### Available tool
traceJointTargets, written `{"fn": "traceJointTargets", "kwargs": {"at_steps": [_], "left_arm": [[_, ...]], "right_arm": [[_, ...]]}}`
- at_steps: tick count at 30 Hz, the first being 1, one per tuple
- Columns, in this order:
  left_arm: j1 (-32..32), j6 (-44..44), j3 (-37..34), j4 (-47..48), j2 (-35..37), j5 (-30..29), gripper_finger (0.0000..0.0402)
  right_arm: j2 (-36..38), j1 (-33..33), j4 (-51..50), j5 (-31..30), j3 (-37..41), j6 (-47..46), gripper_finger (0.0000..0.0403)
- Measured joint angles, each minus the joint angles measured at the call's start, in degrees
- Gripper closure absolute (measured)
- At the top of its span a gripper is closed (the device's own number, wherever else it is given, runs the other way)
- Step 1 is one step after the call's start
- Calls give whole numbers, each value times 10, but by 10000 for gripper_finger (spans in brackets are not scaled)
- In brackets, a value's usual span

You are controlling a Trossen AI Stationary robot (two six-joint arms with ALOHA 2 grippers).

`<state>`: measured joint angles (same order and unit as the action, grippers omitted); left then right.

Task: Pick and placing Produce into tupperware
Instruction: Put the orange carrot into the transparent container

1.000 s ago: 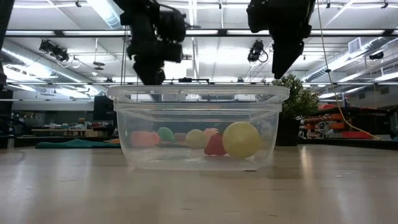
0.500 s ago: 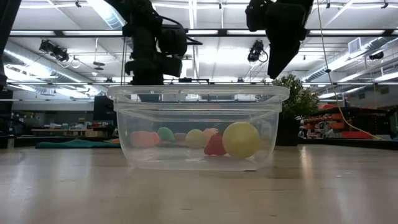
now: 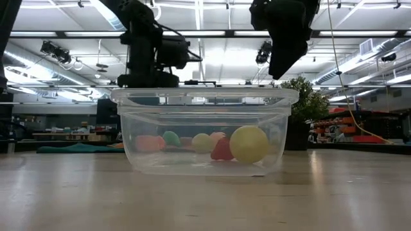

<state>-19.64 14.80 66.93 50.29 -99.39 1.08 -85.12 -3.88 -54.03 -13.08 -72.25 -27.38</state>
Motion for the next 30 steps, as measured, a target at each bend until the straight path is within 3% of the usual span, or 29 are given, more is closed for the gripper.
{"fn": "traceJointTargets", "kwargs": {"at_steps": [14, 30], "left_arm": [[-1, 45, -76, -100, 0, 0, 92], [-1, 45, -83, -127, 0, 2, 119]], "right_arm": [[0, 0, 21, 0, 0, -59, 256], [0, 0, 44, -6, 0, -61, 256]]}}
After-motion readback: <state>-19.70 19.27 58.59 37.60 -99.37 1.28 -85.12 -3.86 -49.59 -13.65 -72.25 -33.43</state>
